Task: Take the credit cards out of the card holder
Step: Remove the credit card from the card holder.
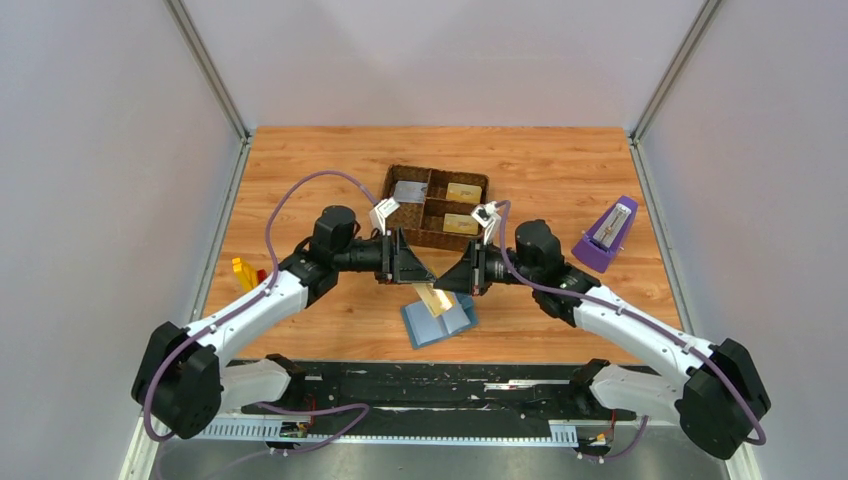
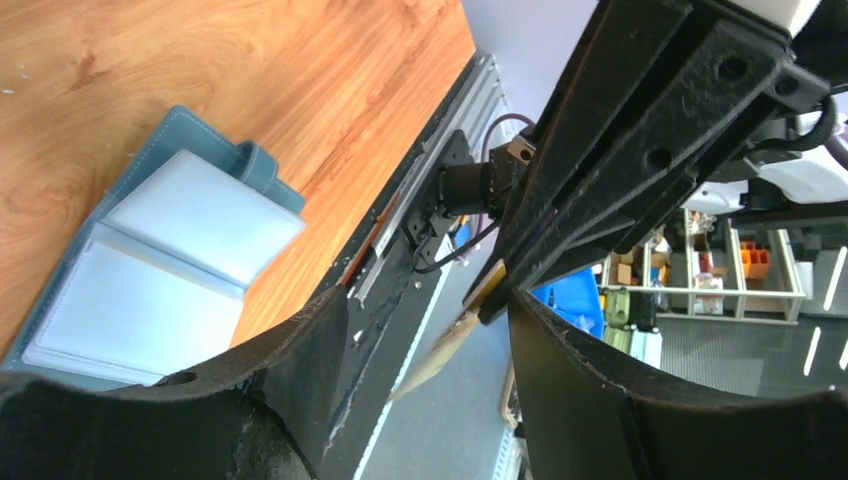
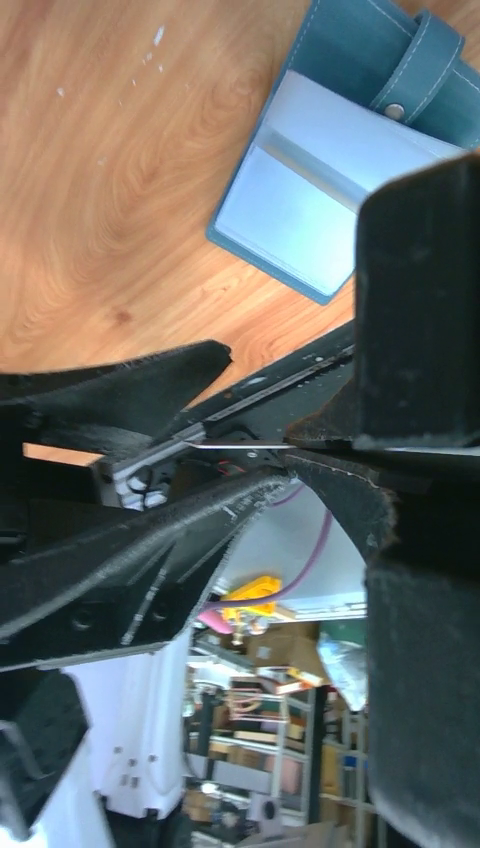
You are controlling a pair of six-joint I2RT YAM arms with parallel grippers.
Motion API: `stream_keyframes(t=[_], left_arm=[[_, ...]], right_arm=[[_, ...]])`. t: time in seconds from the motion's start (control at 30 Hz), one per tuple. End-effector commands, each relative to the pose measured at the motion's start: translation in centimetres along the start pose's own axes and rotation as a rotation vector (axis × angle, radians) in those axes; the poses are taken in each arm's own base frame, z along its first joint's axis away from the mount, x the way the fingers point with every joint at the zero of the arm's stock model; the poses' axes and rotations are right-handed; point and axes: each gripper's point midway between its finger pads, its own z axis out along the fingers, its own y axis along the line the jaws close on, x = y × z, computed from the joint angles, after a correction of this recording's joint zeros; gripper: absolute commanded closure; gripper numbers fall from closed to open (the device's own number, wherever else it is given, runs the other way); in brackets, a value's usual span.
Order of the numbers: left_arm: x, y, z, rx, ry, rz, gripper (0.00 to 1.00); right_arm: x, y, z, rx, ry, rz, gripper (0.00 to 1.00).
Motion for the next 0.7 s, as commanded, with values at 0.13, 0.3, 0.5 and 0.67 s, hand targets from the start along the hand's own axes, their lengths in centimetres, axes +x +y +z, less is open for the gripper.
stream_keyframes(t=[0.13,0.3,0.5,0.67], left_arm=[[-1.5,-2.9,-0.3,0.152,-0.115,0.02,0.31],[-1.7,-3.4,-0.5,0.196,-0.146,0.026,0.32],[-1.8,-3.0,0.2,0.229,-0.135,-0.007,0.44],[-1.9,-2.8,1.0,0.271,-0.122,-0.035,0.63]], right_arm=[[-4.4,0.8,-1.0,-0.013,-0.304,0.171,1.0],[-5.6,0.3,-2.1,-0.018,-0.441,0.268,1.0],[-5.7,-0.7,-3.1,-0.014,-0.535,0.333,1.0],[-5.3,-0.6,-3.2,-0.04,-0.537,0.352,1.0]])
